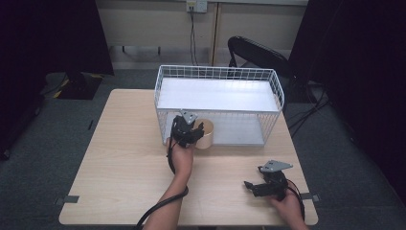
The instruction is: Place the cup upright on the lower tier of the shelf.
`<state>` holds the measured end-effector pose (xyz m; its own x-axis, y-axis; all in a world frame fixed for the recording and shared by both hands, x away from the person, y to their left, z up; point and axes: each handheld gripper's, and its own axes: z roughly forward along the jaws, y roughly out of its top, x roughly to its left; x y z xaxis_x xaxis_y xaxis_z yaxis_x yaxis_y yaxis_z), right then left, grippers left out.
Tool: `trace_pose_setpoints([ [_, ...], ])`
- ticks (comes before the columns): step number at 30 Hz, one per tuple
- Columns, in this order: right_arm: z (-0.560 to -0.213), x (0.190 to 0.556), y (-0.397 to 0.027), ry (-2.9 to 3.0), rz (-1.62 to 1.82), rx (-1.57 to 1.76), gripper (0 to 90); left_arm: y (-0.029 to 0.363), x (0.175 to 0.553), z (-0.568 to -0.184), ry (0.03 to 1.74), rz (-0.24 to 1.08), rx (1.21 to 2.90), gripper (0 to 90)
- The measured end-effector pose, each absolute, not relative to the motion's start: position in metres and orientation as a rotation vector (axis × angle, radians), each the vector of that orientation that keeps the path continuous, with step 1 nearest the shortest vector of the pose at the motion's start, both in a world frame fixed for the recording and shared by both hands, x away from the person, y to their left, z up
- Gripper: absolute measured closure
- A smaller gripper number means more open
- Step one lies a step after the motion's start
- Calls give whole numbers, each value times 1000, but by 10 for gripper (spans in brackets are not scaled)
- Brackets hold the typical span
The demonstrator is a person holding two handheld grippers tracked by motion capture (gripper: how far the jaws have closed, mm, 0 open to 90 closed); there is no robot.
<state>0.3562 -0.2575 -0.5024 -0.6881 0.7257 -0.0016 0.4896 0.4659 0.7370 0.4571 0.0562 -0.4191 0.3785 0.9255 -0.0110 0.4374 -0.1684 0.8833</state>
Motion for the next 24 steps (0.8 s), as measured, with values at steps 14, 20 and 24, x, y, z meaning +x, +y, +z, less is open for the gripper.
trace_pose_setpoints([
  [14, -502, 356, -257, 2403, 1054, 1032, 138, 68, 443, -414, 1115, 596, 1815, 341],
  [20, -502, 356, -257, 2404, 1054, 1032, 138, 70, 433, -410, 1078, 594, 1835, 323],
  [24, -502, 356, -257, 2404, 1054, 1032, 139, 69, 428, -410, 1063, 574, 1841, 309],
])
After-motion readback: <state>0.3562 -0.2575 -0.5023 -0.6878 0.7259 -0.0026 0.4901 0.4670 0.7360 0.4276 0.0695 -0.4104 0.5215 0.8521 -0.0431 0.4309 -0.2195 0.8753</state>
